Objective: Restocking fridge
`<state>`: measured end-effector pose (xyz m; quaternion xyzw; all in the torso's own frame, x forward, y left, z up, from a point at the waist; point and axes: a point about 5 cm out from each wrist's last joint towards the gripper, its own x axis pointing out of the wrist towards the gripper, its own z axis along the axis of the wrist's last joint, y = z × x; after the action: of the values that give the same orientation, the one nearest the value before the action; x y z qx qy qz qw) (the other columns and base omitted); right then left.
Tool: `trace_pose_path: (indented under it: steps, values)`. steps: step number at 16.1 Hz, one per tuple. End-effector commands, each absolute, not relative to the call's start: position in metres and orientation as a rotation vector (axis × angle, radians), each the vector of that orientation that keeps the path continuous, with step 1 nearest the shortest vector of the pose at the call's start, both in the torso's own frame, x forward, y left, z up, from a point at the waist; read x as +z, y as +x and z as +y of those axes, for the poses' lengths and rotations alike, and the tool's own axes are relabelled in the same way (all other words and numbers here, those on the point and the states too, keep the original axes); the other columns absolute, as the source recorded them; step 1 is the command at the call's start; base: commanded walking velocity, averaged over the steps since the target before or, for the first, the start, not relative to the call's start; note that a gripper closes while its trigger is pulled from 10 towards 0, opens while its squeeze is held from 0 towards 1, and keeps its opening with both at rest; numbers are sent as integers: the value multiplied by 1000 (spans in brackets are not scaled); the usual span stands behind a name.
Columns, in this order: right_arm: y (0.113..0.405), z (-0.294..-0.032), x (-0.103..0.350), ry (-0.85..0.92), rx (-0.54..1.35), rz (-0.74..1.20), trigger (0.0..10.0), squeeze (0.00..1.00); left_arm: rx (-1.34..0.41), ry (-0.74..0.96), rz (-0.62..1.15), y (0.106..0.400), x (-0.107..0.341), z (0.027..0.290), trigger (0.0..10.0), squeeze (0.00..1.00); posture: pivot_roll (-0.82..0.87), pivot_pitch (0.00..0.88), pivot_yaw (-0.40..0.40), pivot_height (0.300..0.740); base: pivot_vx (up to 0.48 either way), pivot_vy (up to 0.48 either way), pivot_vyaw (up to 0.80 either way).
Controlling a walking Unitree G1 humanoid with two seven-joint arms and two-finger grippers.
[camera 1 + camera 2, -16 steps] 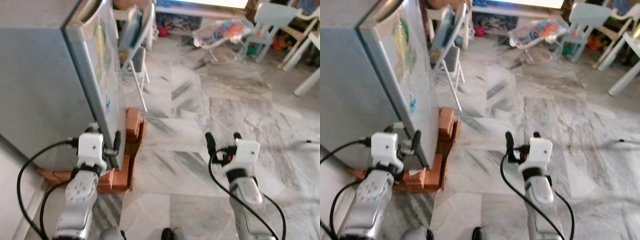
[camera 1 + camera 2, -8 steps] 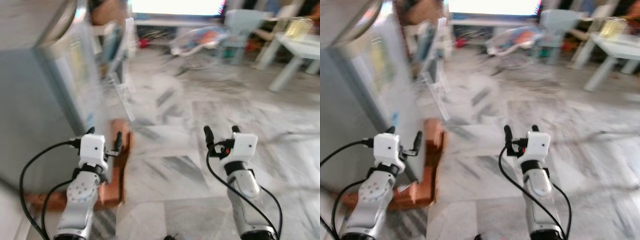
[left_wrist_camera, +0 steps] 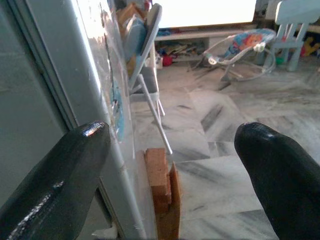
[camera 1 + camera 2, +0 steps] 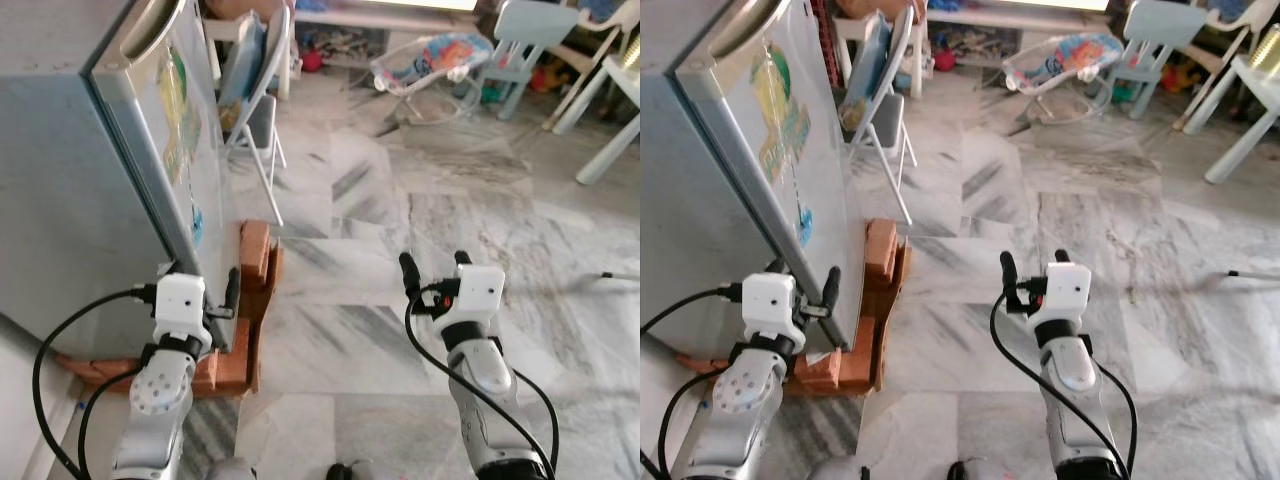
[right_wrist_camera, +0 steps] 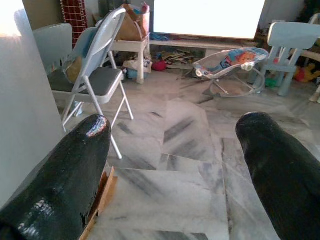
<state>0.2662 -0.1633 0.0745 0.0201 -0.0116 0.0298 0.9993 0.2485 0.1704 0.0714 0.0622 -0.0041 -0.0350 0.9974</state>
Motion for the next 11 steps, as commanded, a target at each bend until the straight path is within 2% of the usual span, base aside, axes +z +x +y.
trace_pose_path:
  steps: [1,11]
  values:
    - [263,-167,72,34,56,-11,10000,0,-57,118,-2,247,71,170,10000,0,136,66,-74,740,0,0,0]
    - [260,-166,72,31,70,-10,10000,0,-63,120,5,248,72,168,10000,0,127,71,-70,740,271,0,0]
